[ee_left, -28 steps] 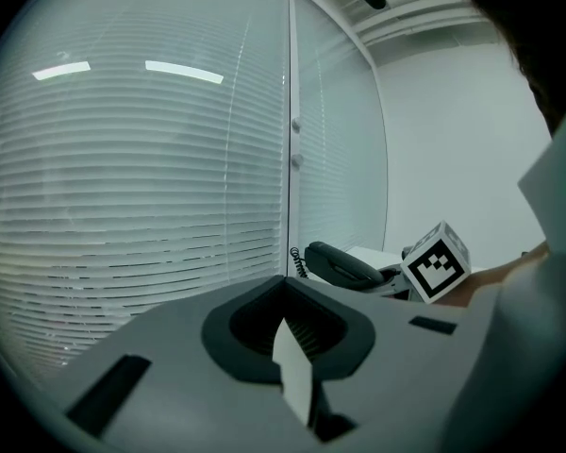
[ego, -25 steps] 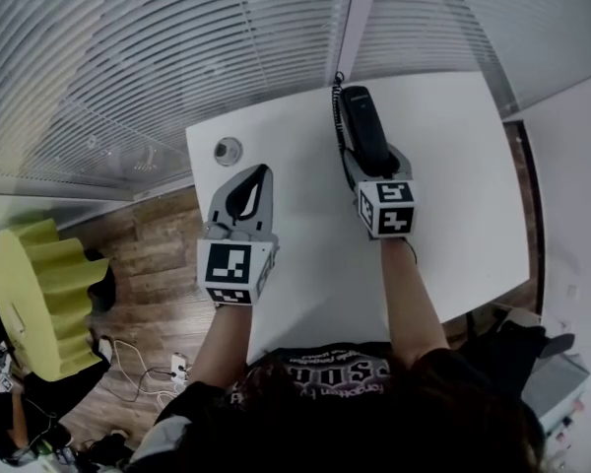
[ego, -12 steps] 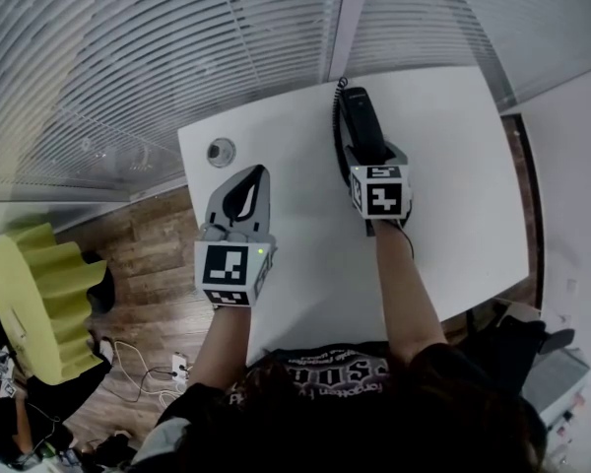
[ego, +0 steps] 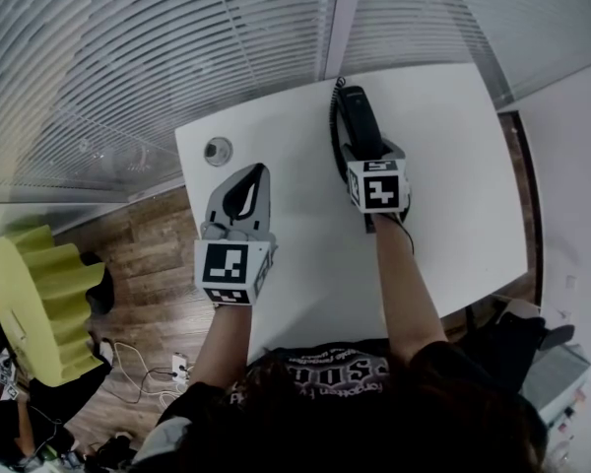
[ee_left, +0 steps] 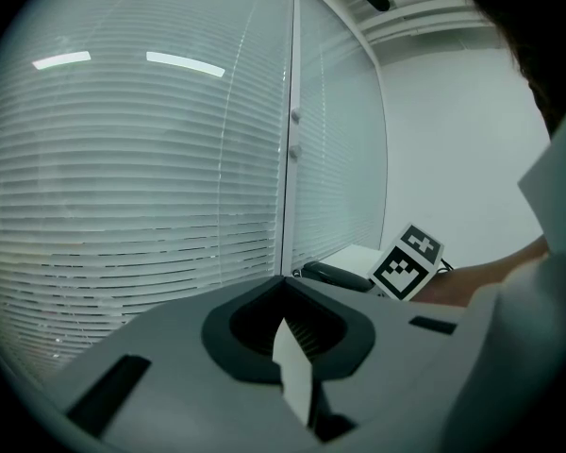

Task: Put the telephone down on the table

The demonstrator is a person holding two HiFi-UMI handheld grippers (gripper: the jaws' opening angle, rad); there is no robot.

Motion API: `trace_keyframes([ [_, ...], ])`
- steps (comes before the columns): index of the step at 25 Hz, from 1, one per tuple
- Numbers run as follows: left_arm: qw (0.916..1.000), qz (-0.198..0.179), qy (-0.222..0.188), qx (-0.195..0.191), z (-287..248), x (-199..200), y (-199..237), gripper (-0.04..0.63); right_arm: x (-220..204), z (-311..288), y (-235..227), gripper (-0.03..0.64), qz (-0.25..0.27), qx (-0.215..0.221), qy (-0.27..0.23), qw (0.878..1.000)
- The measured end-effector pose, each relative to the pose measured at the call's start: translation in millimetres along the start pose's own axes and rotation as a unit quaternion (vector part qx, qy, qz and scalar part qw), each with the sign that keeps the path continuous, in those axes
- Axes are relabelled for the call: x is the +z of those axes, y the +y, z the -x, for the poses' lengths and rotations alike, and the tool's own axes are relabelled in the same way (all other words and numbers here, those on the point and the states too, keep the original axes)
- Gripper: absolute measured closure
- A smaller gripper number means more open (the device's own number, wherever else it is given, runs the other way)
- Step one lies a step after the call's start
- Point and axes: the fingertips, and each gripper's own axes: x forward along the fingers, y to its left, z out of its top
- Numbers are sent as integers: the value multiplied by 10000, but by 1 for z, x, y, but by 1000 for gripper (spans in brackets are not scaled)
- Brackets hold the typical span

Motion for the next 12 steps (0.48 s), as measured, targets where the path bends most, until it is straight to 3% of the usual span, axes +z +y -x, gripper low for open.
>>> trace_keyframes([
  [12, 9998, -32, -189, 7, 13, 12, -3, 592, -4, 14, -2, 327, -23, 156, -84, 9998],
])
